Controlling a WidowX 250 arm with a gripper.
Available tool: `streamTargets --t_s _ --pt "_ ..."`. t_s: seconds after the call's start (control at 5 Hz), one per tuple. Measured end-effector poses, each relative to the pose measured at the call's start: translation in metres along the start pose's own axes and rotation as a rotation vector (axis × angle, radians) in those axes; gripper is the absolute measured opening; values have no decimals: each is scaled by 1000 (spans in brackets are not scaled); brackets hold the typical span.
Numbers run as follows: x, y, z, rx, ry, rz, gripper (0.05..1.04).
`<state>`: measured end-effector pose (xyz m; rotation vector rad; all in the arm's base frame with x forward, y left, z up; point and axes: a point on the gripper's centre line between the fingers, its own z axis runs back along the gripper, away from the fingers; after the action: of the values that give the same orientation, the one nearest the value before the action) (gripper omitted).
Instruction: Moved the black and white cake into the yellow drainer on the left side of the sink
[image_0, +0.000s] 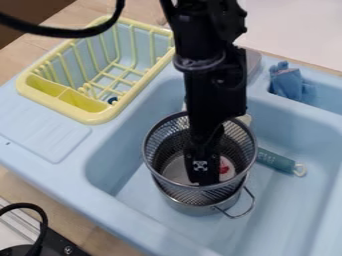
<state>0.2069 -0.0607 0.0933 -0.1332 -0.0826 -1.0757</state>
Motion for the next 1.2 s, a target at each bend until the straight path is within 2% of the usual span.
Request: streamTargets --t_s 0.2,0.4,0.6,1.0,1.2 --pt "0 5 -11 -12 13 24 999" --pt "2 6 -14 5 28 27 999" --pt "3 7 -18 9 32 39 955" --pt "4 7 -20 14 21 42 428" --pt "4 5 -21 10 19 47 322"
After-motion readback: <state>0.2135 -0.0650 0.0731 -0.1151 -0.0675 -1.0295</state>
